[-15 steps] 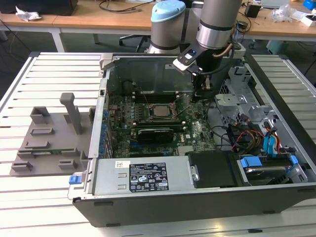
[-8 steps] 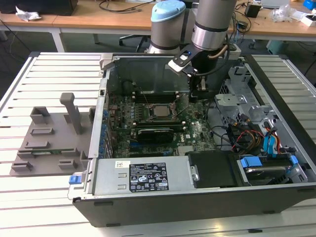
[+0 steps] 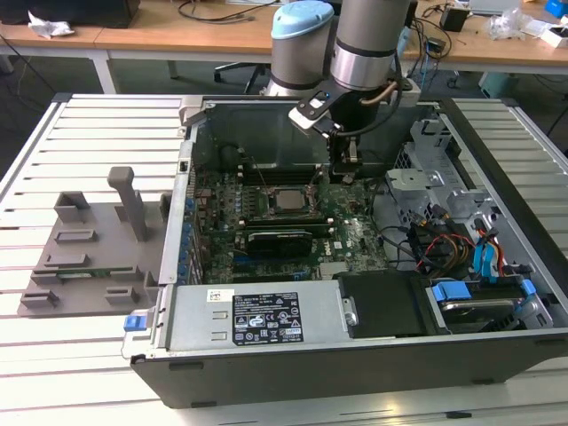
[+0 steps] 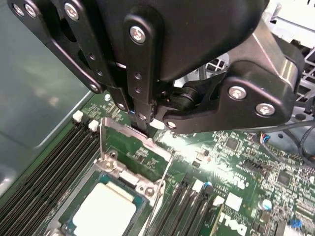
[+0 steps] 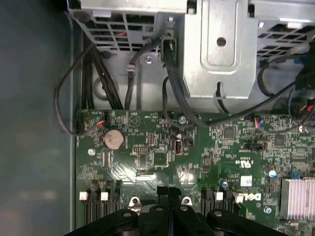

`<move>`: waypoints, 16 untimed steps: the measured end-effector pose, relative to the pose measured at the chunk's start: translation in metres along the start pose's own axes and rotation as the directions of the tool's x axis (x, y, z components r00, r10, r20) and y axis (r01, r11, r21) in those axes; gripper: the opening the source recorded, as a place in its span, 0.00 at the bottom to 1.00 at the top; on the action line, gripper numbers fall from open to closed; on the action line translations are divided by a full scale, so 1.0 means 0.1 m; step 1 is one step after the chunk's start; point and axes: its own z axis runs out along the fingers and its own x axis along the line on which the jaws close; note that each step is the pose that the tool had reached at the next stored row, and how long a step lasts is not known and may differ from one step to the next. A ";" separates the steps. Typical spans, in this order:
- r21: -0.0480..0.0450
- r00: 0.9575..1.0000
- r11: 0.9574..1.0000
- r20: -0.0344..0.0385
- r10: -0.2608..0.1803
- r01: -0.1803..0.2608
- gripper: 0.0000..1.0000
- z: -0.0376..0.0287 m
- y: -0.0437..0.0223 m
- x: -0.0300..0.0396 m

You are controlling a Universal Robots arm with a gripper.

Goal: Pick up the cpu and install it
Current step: 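Close the cpu cover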

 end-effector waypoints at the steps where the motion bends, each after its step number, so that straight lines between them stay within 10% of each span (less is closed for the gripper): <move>1: 0.000 1.000 1.000 0.000 0.000 0.000 0.11 0.000 -0.015 0.000; 16: 0.000 1.000 1.000 0.000 0.000 0.000 0.11 0.005 -0.207 0.005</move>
